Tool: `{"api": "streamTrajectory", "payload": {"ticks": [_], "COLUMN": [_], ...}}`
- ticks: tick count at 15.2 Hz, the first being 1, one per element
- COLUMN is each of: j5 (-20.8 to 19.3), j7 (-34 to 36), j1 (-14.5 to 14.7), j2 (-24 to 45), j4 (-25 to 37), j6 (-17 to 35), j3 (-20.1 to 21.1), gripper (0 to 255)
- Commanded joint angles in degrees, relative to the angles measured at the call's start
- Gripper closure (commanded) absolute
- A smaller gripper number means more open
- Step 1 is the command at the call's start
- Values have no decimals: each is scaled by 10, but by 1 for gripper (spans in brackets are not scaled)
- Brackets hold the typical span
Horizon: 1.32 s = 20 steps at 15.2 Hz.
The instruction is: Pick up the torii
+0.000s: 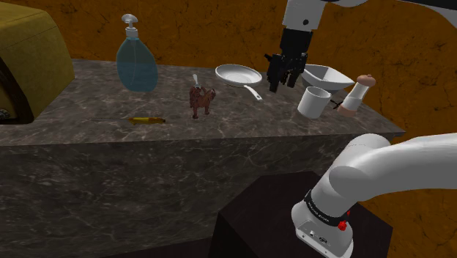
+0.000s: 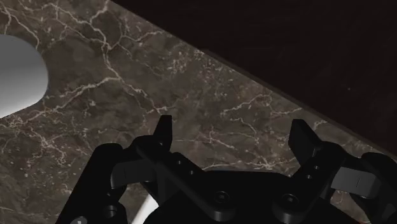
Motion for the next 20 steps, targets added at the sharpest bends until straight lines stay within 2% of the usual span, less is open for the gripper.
{"api": "streamTrajectory", "payload": {"ticks": [1, 11, 20], "j5": [0, -12, 27], "j7": [0, -47, -101], "j1": [0, -50, -77], "j2": [0, 114, 238], "j4": [0, 44, 124], "j6": [0, 128, 215], "j3": [0, -95, -183], "gripper": [0, 0, 0]}}
